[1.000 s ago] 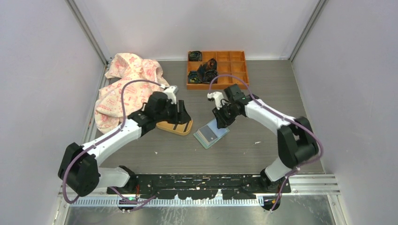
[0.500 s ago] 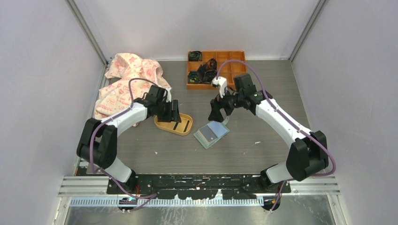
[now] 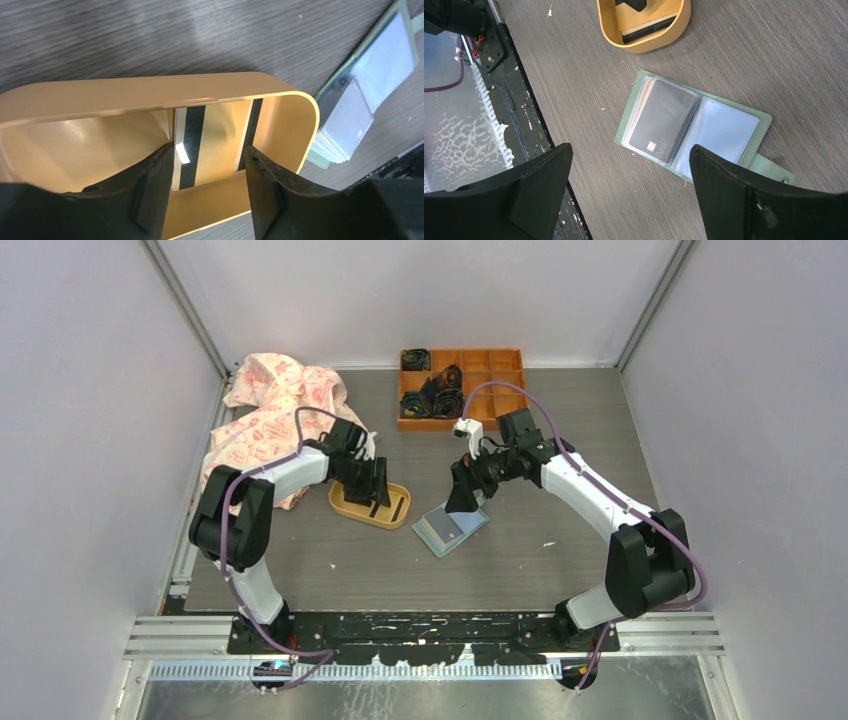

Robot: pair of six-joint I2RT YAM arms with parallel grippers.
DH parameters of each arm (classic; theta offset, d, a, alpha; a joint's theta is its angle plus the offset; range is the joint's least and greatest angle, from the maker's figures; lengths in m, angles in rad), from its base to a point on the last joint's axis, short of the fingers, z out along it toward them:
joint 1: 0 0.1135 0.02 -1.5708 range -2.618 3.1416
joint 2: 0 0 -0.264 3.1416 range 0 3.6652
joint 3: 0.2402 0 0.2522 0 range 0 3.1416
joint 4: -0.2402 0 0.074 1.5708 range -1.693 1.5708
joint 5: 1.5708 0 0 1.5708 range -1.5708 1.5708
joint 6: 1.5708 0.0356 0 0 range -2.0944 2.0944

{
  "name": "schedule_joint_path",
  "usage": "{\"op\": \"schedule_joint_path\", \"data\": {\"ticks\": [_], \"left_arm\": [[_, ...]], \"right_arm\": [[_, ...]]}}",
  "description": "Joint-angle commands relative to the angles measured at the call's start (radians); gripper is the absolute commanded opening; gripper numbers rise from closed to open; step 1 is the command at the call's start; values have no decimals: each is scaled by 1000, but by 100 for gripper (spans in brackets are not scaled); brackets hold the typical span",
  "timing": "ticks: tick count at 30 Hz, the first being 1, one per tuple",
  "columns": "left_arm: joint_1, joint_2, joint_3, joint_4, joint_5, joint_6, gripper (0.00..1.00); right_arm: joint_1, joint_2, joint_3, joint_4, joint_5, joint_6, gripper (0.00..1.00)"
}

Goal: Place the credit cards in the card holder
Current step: Pick up the credit card from the storage box.

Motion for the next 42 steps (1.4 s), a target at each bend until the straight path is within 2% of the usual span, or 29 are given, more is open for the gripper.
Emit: {"op": "schedule_joint_path", "data": {"ticks": [1, 9, 17, 19, 23, 28, 35, 42], "left_arm": [[0, 13, 16, 10, 120, -8, 54], [3, 2, -58, 209, 320, -151, 39], [2, -10, -114, 394, 409, -289, 32], [1, -27, -102, 347, 352, -255, 32], [3, -57, -45, 149, 158, -142, 41], [-3, -13, 9, 44, 52, -74, 47], [-55, 55, 64, -35, 3, -39, 52], [-53, 101, 62, -3, 112, -89, 49]], "right_arm": [[-3, -4, 37, 17, -32, 7, 92], [-9, -2, 37, 14, -30, 0, 92], [-15, 7, 41, 6, -31, -5, 92], [-17, 7, 41, 5, -32, -5, 92], [-23, 7, 41, 4, -38, -5, 92], [-23, 7, 41, 4, -38, -7, 92], [-28, 13, 41, 3, -39, -8, 92], [-32, 12, 41, 2, -40, -10, 92]]}}
